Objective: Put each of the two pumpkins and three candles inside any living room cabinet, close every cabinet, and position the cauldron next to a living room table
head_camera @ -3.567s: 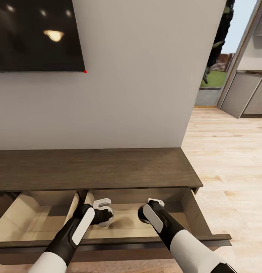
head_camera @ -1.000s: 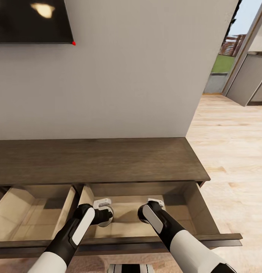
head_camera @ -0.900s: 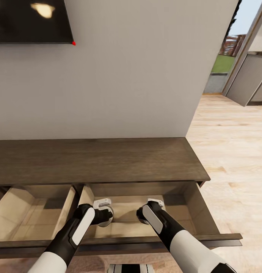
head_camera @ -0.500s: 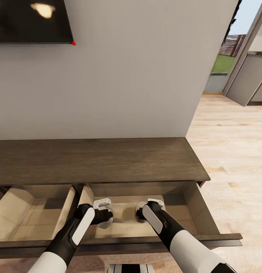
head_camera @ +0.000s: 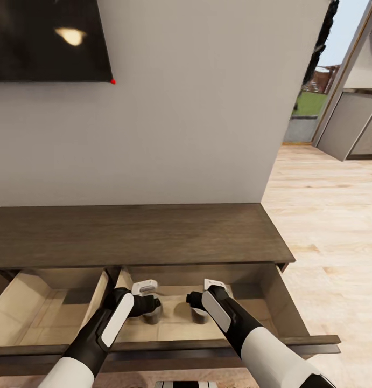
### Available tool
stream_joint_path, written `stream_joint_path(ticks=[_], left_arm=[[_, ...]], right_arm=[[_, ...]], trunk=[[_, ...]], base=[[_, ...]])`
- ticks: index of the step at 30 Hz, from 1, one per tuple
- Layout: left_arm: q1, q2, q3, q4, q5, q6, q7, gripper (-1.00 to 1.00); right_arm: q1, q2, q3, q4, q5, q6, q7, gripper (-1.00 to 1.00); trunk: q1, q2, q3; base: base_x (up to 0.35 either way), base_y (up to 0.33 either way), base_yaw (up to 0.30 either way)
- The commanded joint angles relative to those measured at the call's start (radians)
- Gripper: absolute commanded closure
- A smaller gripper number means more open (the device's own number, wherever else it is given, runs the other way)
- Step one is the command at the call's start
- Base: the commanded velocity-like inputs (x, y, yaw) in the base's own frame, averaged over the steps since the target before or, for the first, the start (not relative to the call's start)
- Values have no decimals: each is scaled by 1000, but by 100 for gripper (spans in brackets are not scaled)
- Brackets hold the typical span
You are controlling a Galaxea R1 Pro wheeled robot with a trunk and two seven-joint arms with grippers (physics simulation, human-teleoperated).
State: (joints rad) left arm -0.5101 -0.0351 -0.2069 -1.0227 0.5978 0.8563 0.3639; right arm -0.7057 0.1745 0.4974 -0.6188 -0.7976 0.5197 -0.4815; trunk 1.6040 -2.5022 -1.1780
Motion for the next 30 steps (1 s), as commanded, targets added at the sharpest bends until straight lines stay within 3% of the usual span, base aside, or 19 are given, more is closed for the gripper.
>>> stream_joint_path(ticks=[1,9,30], left_arm=[[0,0,1,-3,0,1,0,-100],[-1,-1,1,-7,0,7,1,-100],[-1,6,4,-35,0,47,1,-100]], right_arm=[[0,0,1,0,1,-1,24,-100],[0,0,3,0,0,0,47,-100],[0,0,3,-1,0,6,45,-100]], trunk=[[0,0,4],[-4,2,35],[-84,149,101]], base=[[-227,0,0],[-78,0,0],[-30,0,0]])
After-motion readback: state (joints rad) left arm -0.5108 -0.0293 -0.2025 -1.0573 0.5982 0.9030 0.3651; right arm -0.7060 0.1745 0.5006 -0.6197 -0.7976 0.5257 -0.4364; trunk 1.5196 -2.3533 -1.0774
